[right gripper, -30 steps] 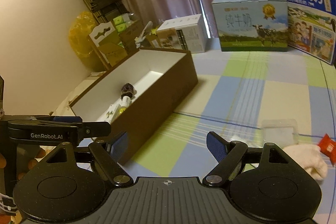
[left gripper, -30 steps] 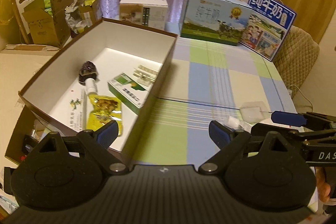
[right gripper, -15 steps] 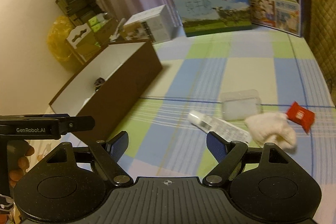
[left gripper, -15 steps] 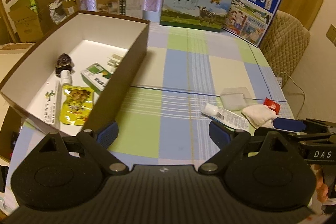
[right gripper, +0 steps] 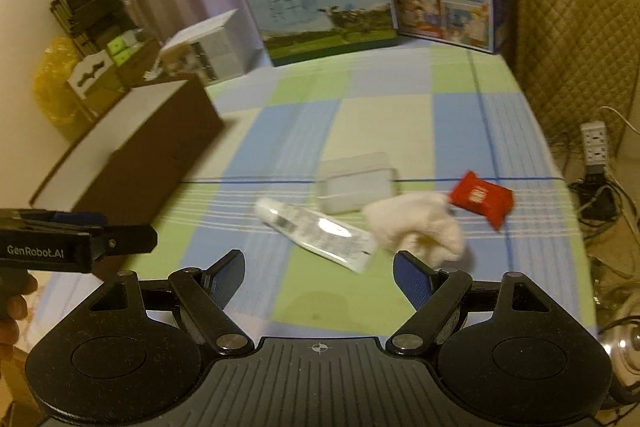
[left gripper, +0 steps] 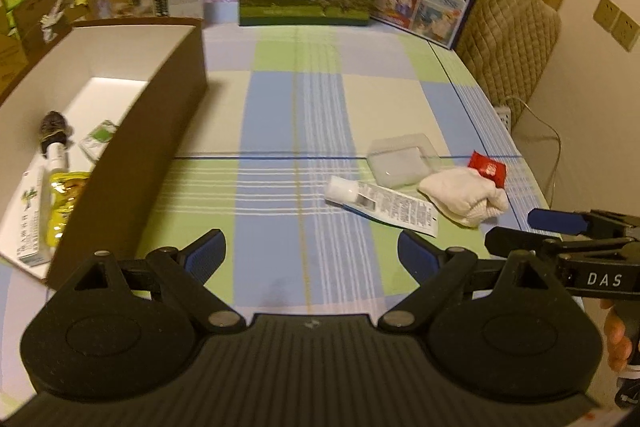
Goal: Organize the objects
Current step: 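Move both open tools back toward the white tube and white cloth, then grasp the white tube with the left gripper while the right gripper grasps the white cloth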
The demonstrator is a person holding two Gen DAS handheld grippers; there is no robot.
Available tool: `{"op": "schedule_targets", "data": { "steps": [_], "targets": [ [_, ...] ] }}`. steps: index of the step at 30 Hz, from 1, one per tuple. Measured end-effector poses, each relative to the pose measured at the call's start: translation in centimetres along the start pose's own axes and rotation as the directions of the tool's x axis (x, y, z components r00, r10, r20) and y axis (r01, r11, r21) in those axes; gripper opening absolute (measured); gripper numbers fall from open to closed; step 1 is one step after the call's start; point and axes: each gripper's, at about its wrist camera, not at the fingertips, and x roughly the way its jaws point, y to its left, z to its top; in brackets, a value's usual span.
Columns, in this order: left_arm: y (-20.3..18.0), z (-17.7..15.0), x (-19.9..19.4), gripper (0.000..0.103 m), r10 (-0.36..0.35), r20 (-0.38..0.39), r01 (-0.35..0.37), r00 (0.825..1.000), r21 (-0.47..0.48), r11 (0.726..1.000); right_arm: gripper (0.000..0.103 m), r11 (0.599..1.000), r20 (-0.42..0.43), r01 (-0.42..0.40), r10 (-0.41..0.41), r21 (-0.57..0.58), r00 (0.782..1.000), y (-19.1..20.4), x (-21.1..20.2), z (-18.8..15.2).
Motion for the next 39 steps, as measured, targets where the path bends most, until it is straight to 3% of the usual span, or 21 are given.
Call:
{"op": "schedule_targets", "data": {
  "steps": [11,22,37,39],
  "targets": [
    [-2.4,1.2,3.8,0.091,-0.023,-0.009,0.024,1.000,0.114,0.993,0.079,0.995,0.018,0.096,-0.096,0.006,0.995,-2.9,0.7,-0.4],
    [-3.4,2.5,8.5,0.091,-0.039,-0.009,0.040,0.999,0.239,0.970,0.079,0.986,0.052,0.161,-0.159,-0.032,0.986,-4.1,4.1,0.3],
    [-4.2,4.1,13.9,0.091,-0.045,-0.059,0.063,0.997,0.356,0.932,0.078,0.968,0.004,0.220,-0.221,-0.120,0.975,-4.6,9.3,0.7],
    [-4.3,4.2,14.3,0.091,-0.053,-0.062,0.072,0.997,0.376,0.924,0.061,0.961,0.016,0.229,-0.229,-0.153,0.973,-4.4,9.6,0.4]
  ]
}}
